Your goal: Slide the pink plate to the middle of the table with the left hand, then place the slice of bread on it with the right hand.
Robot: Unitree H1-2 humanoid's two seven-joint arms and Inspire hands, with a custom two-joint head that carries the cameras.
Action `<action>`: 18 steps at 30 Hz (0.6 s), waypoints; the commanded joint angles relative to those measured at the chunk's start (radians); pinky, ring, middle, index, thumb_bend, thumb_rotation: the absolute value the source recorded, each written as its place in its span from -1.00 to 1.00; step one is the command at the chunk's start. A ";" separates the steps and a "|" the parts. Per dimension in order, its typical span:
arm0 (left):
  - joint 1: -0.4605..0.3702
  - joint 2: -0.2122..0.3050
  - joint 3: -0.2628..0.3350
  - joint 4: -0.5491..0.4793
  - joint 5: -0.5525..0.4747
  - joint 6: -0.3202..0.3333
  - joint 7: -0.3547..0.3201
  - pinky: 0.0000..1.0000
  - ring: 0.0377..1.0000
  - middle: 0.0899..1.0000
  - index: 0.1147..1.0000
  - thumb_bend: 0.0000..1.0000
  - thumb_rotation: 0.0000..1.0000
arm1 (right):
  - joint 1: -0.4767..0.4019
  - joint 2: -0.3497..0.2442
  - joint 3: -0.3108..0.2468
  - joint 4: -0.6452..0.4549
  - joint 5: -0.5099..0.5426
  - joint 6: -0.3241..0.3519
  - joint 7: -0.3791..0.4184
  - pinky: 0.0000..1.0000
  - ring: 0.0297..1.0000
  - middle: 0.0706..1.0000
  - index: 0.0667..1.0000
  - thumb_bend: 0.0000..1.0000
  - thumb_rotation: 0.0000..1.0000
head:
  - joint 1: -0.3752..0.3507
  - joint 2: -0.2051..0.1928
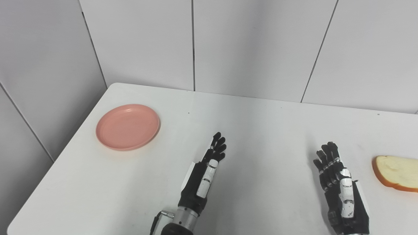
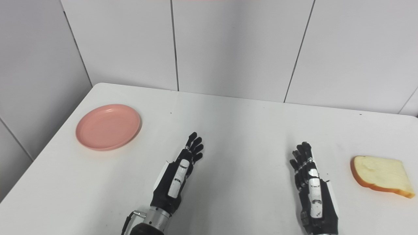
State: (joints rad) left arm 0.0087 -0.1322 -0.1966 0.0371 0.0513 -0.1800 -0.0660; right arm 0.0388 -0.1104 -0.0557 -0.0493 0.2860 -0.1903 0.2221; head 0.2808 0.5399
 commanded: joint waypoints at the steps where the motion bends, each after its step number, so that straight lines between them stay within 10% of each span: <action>1: 0.048 0.014 0.005 0.074 -0.006 -0.018 -0.001 0.93 0.95 0.98 0.99 -0.09 1.00 | 0.058 0.010 0.000 0.085 0.013 -0.028 0.016 1.00 1.00 1.00 1.00 -0.23 1.00 | -0.002 0.001; 18: 0.036 0.025 0.026 0.056 -0.084 -0.011 -0.024 0.97 0.95 0.98 0.99 -0.02 1.00 | 0.064 0.026 0.012 0.033 -0.012 0.015 -0.022 1.00 1.00 1.00 1.00 -0.21 0.94 | -0.019 0.037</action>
State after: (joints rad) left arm 0.0107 -0.1282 -0.1818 0.0279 -0.0208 -0.1874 -0.0742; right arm 0.0463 -0.1040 -0.0518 -0.0679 0.2724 -0.1881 0.2031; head 0.2623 0.5752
